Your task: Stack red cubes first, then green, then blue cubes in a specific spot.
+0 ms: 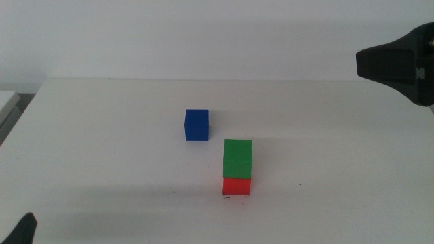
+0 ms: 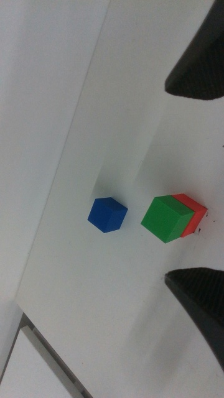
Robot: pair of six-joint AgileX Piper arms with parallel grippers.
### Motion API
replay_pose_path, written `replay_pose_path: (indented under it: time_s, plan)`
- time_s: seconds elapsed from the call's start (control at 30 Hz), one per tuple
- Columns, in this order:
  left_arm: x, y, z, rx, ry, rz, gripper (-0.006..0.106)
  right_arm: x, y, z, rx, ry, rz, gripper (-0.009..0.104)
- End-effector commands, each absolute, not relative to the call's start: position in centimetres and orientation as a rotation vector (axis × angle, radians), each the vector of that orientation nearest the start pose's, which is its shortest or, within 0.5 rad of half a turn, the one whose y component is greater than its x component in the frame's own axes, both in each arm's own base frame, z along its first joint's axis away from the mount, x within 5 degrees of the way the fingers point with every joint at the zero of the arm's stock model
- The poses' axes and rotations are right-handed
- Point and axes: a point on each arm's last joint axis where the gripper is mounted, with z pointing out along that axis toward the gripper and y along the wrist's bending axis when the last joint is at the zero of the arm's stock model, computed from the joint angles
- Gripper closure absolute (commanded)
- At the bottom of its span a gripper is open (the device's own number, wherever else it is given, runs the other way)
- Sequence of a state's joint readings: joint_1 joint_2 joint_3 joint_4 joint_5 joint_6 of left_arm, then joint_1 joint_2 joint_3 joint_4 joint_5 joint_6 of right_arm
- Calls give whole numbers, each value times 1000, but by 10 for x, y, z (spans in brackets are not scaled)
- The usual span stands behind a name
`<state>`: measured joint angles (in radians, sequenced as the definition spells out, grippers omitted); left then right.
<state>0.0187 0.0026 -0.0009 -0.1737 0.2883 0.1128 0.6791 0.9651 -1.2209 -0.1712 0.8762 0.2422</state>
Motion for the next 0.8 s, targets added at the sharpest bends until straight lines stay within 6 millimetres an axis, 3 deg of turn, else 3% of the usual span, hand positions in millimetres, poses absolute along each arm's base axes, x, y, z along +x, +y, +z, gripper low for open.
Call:
replay_pose_path:
  time_s: [0.0,0.07,0.23,0.4,0.47,0.57,0.77]
  plan:
    - [54,-3,185,-23,1792,-64,8,146,101,437,-491,2044,346,2]
    - [57,-3,198,0,1842,-40,8,146,101,437,-491,2044,346,2]
    - [78,-6,286,163,2084,7,8,146,101,437,-491,2044,346,2]
    - [111,-12,346,229,2375,-95,8,146,101,437,-491,2044,346,2]
    - [126,-14,358,209,2479,-151,8,146,101,437,-491,2044,346,2]
    - [157,-16,360,187,2602,-209,8,146,101,437,-491,2044,346,2]
    - [219,-40,354,216,2625,-269,8,146,101,437,-491,2044,346,2]
